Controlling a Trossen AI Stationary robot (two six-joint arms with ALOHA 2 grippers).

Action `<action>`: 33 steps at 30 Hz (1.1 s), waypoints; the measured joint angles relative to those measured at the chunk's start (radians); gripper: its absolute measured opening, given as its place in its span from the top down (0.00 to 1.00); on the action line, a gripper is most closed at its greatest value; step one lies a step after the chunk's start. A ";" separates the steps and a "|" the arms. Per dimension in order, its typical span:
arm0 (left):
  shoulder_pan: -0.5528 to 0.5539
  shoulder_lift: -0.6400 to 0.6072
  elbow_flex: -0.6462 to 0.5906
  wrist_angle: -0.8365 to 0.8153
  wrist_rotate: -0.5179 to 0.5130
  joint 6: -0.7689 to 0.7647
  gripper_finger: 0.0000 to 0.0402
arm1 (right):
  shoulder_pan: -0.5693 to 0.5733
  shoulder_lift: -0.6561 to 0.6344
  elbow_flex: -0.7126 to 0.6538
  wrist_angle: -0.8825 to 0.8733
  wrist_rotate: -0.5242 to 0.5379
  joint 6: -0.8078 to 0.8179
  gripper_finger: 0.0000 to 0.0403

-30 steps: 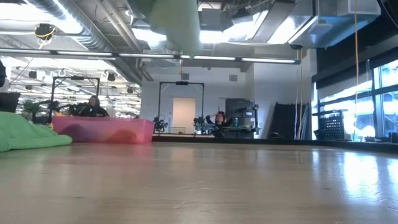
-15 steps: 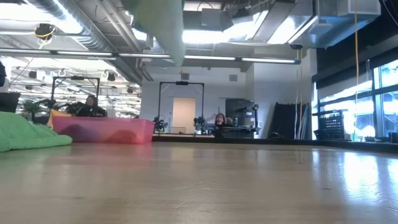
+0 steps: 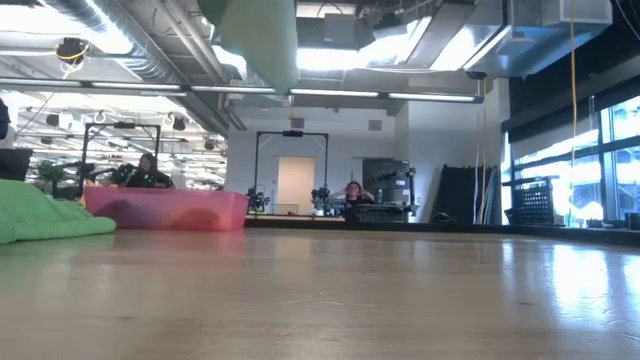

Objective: Fold microfiber towels
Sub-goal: Fold the light green microfiber towel

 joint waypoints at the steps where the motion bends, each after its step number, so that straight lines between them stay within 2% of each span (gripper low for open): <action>1: 0.000 0.000 0.000 0.000 -0.001 0.008 1.00 | 0.000 0.000 0.000 0.000 0.000 0.000 0.51; 8: 0.000 -0.021 0.001 -0.012 -0.002 0.016 1.00 | 0.001 0.000 0.000 0.000 0.003 0.000 0.51; 12: 0.000 -0.028 0.001 -0.081 -0.001 0.010 1.00 | 0.000 0.000 0.000 0.000 -0.001 -0.001 0.51; 30: 0.000 0.006 0.000 -0.063 0.041 -0.070 1.00 | -0.023 0.000 0.000 -0.006 -0.128 0.055 0.51; 33: 0.000 0.013 0.000 -0.071 0.041 -0.070 1.00 | -0.023 0.000 0.000 -0.006 -0.129 0.056 0.54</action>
